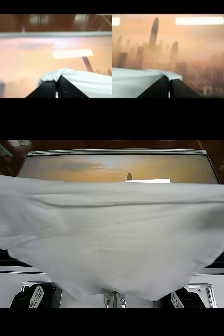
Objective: Fold the shirts.
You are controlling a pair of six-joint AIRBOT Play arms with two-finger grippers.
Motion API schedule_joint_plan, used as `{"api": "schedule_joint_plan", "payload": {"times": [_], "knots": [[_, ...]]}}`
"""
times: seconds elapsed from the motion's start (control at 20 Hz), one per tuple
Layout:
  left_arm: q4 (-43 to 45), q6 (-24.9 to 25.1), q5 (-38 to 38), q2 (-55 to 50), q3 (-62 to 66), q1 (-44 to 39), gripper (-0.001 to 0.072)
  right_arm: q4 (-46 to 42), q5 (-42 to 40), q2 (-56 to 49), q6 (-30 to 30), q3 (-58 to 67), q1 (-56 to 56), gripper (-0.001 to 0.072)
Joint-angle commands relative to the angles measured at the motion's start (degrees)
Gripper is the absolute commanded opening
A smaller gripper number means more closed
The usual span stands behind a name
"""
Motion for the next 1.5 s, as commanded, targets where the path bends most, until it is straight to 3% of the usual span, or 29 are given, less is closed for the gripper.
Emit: {"api": "schedule_joint_plan", "payload": {"times": [0.0,0.1,0.25,0.35,0.45,0.6,0.75,1.0,1.15,1.45], "knots": [[0.31,-0.22,-1.46,-0.61,-15.1,-0.02,0.0036,-1.36,4.35,-6.32,1.86,-8.85,0.02,0.0059],[0.31,0.17,0.57,-2.43,-25.16,-0.46,0.0036,0.02,-3.06,-9.97,1.95,-18.69,0.09,0.0058],[0.28,4.09,13.79,-8.87,-36.26,-3.98,0.0037,7.43,-24.7,-18.16,-0.35,-31.61,0.09,0.0058],[0.2,5.62,24.11,-16.68,-37.57,-7.54,0.0037,12.52,-39.15,-26.38,-4.42,-33.44,0.09,0.0058],[-2.6,11.19,34.51,-24.79,-36.65,-11.28,0.0037,18.38,-51.65,-33.7,-5.84,-33.44,0.09,0.0059],[-6.51,17.09,47.82,-34.99,-35.15,-16.85,0.0037,27.19,-62.88,-40.98,-9.77,-33.44,1.44,0.0059],[-6.54,19.54,58.77,-41.99,-34.99,-20.63,0.0037,24.37,-67.82,-44.98,-16.15,-33.44,5.11,0.0059],[-6.54,19.52,69.46,-47.84,-34.97,-21.31,0.0038,22.4,-72.5,-48.33,-13.49,-33.44,6.08,0.0059],[-6.56,19.52,68.06,-49.57,-34.97,-21.33,0.0038,22.47,-70.99,-49.99,-9.4,-33.46,6.03,0.0059],[-3.32,19.54,56.89,-50.84,-34.4,-19.41,0.0038,22.18,-61.96,-50.93,-4.22,-33.44,5.81,0.0059]]}}
